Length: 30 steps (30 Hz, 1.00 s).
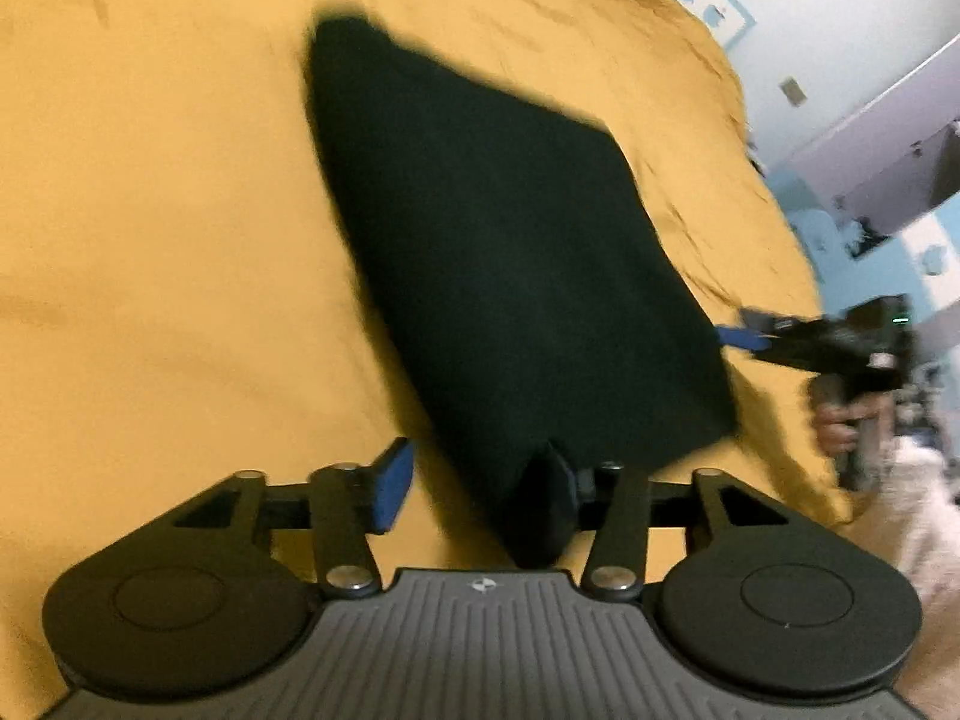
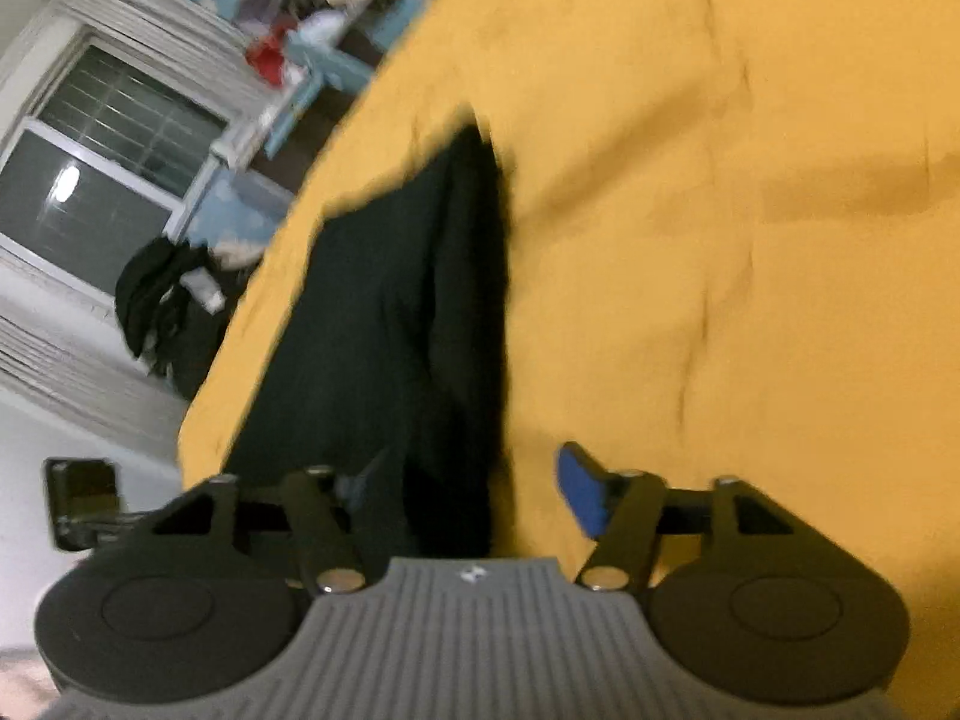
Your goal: Fold small clothes
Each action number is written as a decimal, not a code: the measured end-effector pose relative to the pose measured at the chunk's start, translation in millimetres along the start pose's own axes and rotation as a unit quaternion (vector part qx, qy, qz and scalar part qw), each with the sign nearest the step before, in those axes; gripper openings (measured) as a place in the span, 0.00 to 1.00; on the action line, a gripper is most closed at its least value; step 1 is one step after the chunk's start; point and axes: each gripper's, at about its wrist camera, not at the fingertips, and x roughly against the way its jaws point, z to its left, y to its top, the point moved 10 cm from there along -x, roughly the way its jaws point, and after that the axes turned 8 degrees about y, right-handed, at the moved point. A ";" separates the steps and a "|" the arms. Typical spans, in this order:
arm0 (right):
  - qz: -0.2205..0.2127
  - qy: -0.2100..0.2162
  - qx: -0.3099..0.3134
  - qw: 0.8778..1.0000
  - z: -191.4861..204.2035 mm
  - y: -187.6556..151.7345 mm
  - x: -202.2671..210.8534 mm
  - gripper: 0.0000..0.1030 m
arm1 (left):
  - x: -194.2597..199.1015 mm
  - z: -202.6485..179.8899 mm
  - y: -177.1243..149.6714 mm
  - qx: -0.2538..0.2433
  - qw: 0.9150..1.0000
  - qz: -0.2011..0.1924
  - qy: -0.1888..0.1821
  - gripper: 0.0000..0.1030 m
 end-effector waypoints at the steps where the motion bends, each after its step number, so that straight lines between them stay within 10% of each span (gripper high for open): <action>1: -0.015 0.004 0.005 1.000 5.7 16.3 -2.7 0.61 | -0.4 5.6 14.8 0.000 1.000 -0.014 0.006 0.54; 7: -0.086 -0.007 0.018 0.996 17.5 101.2 -59.5 0.61 | -34.2 49.8 114.6 0.072 0.991 -0.114 0.013 0.54; 14: -0.067 -0.058 -0.004 0.996 -12.1 124.2 -140.8 0.60 | -108.0 82.0 168.9 0.194 0.974 -0.104 -0.054 0.47; 20: -0.060 -0.069 0.023 0.996 -22.1 116.7 -161.7 0.31 | -137.0 89.2 190.1 0.265 0.950 -0.125 -0.110 0.46; 22: -0.060 -0.075 0.035 0.995 -22.9 119.3 -161.5 0.19 | -132.2 89.7 195.8 0.278 0.940 -0.138 -0.139 0.20; 23: -0.061 -0.071 0.036 0.995 -21.7 121.2 -160.5 0.18 | -132.7 87.5 197.5 0.273 0.941 -0.139 -0.144 0.01; 28: -0.101 -0.047 0.055 0.992 -3.9 133.7 -153.8 0.13 | -111.8 85.4 201.6 0.206 0.951 -0.208 -0.098 0.02; 30: -0.084 -0.077 0.047 0.992 -20.1 131.0 -165.7 0.13 | -130.6 99.0 193.5 0.227 0.957 -0.167 -0.071 0.02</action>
